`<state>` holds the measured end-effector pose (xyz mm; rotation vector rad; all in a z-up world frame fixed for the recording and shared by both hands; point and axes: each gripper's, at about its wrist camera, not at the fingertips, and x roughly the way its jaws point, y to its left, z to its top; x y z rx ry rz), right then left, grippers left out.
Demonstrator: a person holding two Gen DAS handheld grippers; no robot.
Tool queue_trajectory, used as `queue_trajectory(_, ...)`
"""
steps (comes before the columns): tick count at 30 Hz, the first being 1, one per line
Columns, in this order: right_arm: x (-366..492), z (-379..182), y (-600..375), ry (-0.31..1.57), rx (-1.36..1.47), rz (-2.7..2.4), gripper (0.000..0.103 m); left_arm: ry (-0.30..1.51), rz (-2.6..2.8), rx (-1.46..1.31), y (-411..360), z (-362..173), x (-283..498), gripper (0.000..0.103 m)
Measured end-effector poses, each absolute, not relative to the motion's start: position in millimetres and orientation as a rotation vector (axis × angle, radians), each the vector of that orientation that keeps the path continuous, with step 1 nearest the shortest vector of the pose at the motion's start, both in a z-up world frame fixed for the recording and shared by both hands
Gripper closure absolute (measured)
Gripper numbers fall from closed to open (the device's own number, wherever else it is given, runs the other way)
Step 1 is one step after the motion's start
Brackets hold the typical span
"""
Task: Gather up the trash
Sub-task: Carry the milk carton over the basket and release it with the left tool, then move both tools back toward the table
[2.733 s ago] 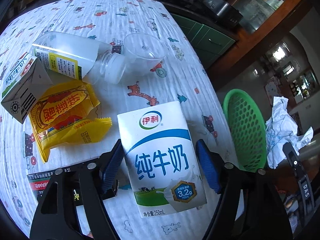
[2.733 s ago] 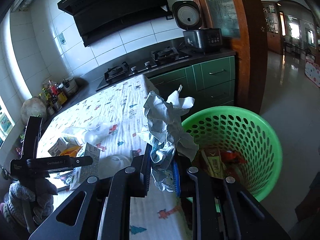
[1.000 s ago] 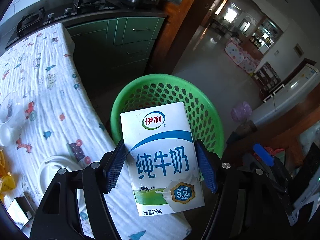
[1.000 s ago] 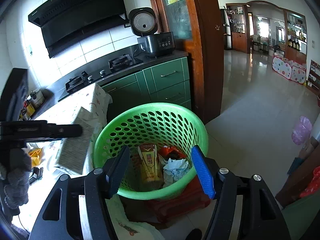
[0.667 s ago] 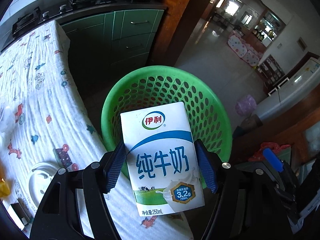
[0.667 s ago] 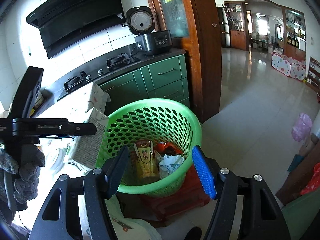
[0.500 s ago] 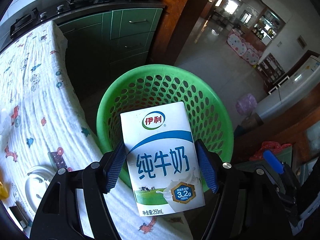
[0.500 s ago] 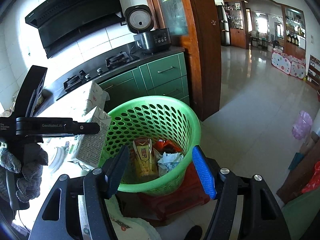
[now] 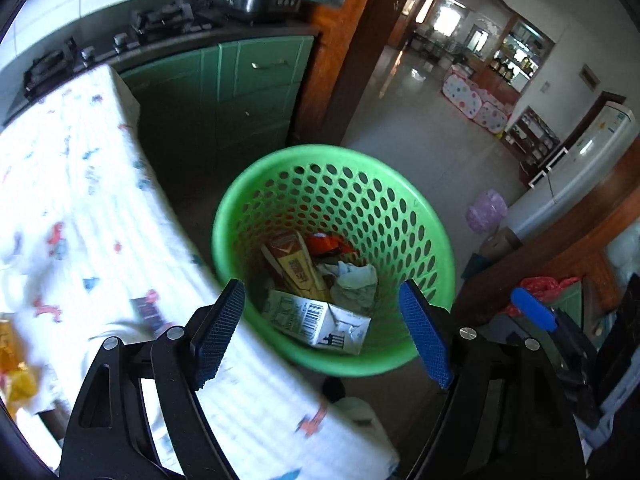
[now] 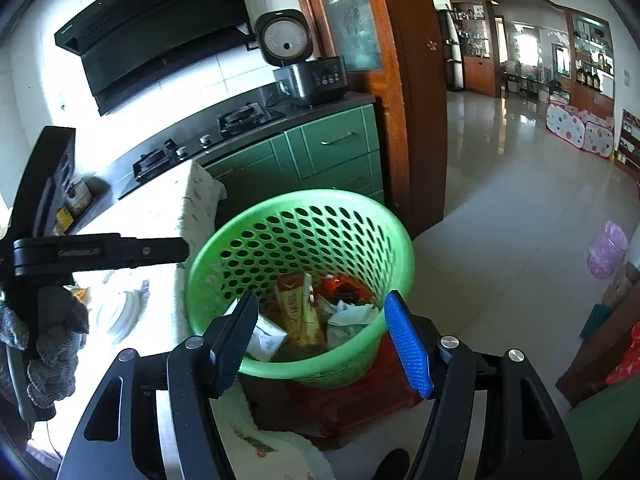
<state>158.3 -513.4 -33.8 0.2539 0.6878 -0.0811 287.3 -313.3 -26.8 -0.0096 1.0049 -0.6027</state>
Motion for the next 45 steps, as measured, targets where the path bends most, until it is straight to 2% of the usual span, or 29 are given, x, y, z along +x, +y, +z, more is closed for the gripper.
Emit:
queue_trajectory(12, 159, -17, -447, 0.659, 0.227, 0.037, 0.032, 0.896, -0.484, -0.017, -212, 10, 246, 0.025)
queue_trajectory(27, 165, -1, -370, 0.662, 0.160, 0.137, 0.030, 0.859, -0.360, -0.088, -109, 11, 220, 0.025)
queue_trajectory(45, 184, 0, -309, 0.688, 0.117, 0.227, 0.030, 0.874, -0.241, -0.151, -25, -2, 202, 0.025)
